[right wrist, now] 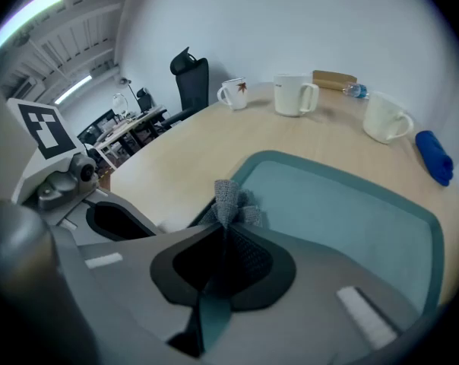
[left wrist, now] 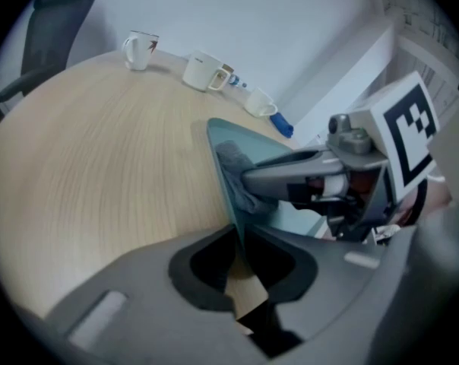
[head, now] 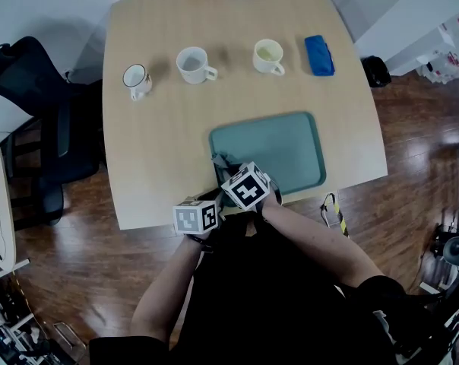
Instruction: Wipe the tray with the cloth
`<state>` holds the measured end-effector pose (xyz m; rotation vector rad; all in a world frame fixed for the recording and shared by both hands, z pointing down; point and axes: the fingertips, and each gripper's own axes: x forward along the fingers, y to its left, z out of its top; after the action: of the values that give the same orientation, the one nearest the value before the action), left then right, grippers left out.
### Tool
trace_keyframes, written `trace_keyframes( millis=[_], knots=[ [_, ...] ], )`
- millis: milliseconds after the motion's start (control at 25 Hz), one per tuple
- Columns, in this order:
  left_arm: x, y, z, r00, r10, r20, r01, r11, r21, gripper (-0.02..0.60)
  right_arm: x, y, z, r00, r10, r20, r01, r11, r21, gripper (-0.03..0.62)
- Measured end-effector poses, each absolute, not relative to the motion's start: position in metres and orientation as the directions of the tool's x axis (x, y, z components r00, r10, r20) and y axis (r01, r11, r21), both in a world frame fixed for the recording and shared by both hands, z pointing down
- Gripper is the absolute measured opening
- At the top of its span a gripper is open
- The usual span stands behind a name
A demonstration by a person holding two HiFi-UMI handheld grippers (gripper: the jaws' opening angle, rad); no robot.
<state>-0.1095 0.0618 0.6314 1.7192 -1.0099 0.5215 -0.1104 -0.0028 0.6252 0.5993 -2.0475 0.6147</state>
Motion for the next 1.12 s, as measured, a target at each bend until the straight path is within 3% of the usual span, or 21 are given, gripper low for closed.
trace_keyframes(
  millis=[160, 320, 520, 760, 880, 1120],
  knots=[
    [-0.112, 0.062, 0.633, 0.545, -0.387, 0.744, -0.825, -0.091, 0.557, 0.044, -0.043, -0.021, 0.621, -0.418, -0.273, 0.866, -0.722, 0.679, -0.134, 0.026],
    [-0.112, 0.061, 0.633, 0.523, -0.404, 0.75, -0.835, -0.064, 0.547, 0.044, 0.07, -0.039, 0.619, -0.296, -0.367, 0.882, -0.838, 0.543, -0.055, 0.026],
    [-0.112, 0.062, 0.633, 0.497, -0.418, 0.761, -0.847, -0.043, 0.529, 0.041, 0.177, -0.037, 0.643, -0.181, -0.348, 0.92, -0.908, 0.418, -0.021, 0.026],
    [-0.11, 0.064, 0.63, 0.436, -0.398, 0.807, -0.893, -0.084, 0.442, 0.063, 0.185, -0.042, 0.643, -0.155, -0.381, 0.912, -0.92, 0.392, 0.008, 0.026],
    [-0.105, 0.066, 0.633, 0.445, -0.379, 0.811, -0.89, -0.082, 0.449, 0.044, 0.171, -0.042, 0.639, -0.156, -0.396, 0.905, -0.921, 0.39, 0.012, 0.026],
    [-0.105, 0.066, 0.632, 0.493, -0.389, 0.779, -0.855, -0.052, 0.515, 0.04, 0.079, -0.023, 0.635, -0.288, -0.337, 0.897, -0.86, 0.504, -0.087, 0.026]
  ],
)
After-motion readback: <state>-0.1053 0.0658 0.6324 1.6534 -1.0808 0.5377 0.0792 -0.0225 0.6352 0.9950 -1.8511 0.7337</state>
